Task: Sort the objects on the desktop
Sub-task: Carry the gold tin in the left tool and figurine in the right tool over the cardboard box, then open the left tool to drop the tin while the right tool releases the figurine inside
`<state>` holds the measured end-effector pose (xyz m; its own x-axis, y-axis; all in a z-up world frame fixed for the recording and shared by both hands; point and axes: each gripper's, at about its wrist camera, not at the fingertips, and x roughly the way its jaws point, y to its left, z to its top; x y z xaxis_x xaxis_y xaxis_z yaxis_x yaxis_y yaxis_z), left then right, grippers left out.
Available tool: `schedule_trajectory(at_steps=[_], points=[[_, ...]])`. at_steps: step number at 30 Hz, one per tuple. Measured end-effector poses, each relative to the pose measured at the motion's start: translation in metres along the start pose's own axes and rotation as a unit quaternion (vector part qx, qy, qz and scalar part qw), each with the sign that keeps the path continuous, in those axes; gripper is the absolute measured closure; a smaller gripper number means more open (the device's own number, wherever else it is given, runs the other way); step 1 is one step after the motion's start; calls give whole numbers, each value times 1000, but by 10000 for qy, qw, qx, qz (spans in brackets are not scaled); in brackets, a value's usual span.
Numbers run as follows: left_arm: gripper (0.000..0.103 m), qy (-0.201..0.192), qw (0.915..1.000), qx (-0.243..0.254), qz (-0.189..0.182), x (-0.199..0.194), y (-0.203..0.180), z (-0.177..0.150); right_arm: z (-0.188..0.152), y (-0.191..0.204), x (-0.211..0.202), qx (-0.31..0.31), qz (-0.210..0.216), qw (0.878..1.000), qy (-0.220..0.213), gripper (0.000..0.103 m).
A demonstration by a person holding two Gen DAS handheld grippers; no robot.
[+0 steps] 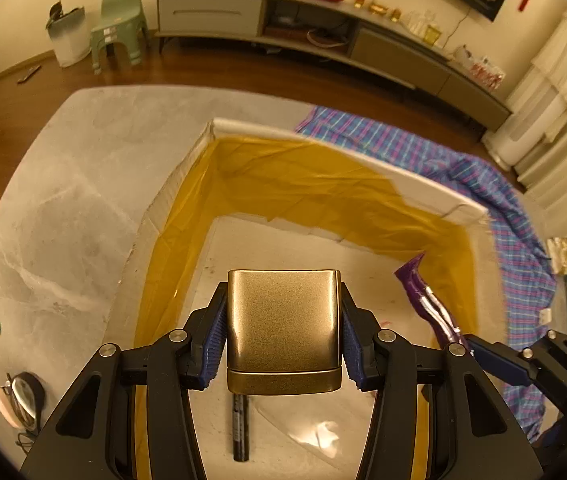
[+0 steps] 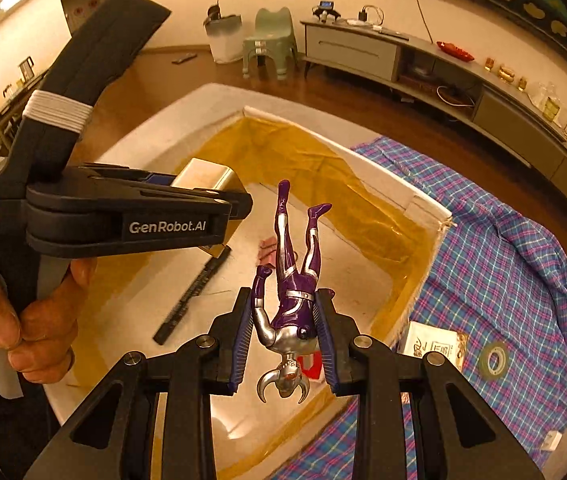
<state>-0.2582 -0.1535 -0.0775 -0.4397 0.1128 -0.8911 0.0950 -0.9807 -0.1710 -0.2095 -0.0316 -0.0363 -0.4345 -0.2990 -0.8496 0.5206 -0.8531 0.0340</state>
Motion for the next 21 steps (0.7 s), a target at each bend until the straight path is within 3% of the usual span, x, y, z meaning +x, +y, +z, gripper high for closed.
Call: schedule_trajectory(at_steps=[7, 13, 21], points=[[51, 479, 9988, -25, 36, 36, 8, 3, 10, 0, 31, -368, -103, 9984, 420, 71], [51, 591, 9982, 48, 110, 49, 9, 4, 18, 8, 51, -812, -457, 9928, 756, 71], [50, 579, 9983, -19, 37, 53, 17, 3, 20, 10, 59, -867, -437, 9910, 920, 70]])
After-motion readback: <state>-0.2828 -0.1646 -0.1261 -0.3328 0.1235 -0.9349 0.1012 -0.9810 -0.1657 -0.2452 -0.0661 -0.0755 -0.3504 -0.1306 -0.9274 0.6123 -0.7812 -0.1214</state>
